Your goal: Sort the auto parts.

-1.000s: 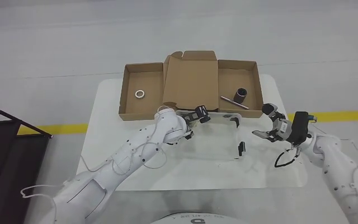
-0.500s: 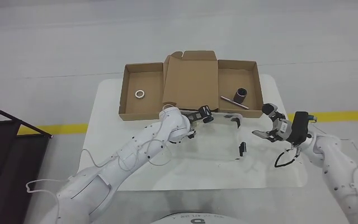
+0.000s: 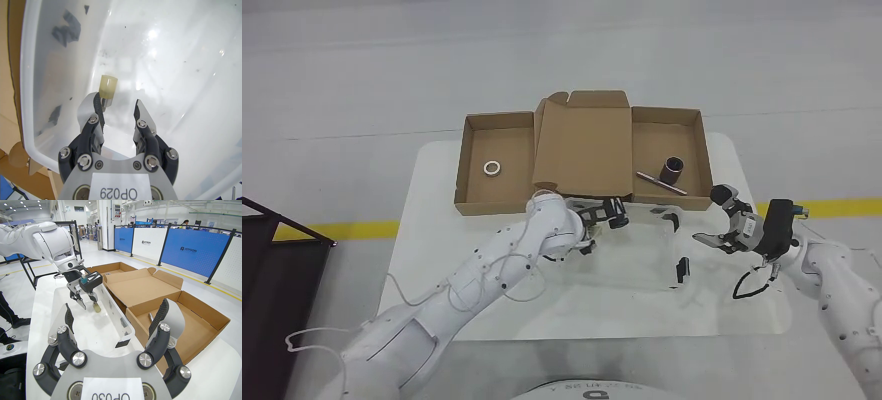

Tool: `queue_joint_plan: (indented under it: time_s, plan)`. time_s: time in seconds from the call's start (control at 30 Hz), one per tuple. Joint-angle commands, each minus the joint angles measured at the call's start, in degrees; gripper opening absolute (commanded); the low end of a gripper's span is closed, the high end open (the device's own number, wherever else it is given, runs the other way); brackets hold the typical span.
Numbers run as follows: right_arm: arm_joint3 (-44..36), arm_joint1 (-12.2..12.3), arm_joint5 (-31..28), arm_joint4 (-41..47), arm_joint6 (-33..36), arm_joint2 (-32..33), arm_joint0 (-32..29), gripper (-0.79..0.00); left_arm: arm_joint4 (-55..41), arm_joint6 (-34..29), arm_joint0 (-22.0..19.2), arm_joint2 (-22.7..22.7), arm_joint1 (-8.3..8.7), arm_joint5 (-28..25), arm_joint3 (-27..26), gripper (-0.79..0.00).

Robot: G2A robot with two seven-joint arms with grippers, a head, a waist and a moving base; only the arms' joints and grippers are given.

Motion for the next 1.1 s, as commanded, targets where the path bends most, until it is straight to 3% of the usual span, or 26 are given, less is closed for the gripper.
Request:
queue_joint_plan:
  time_s: [0.0,0.2,0.53,0.77,1.07]
  plan:
    - [0.00,0.00,0.00,0.00,0.00,0.00,0.00,0.000,0.96,-0.42,0.68,-0.20,0.26,0.17,-1.28,-0.419]
    - [0.00,0.00,0.00,0.00,0.00,0.00,0.00,0.000,2.77,-1.00,1.18,-0.72,0.54,0.67,-2.99,-0.409]
    - [0.00,0.00,0.00,0.00,0.00,0.00,0.00,0.000,3.26,0.75,-1.46,1.08,-1.22,1.46,2.49,-0.465]
    - [0.00,0.00,0.00,0.00,0.00,0.00,0.00,0.000,2.87,2.84,-3.19,2.63,-2.62,0.16,5.47,-0.517]
    - [0.00,0.00,0.00,0.00,0.00,0.00,0.00,0.000,1.97,4.57,-4.68,4.33,-4.18,-2.56,9.03,-0.529]
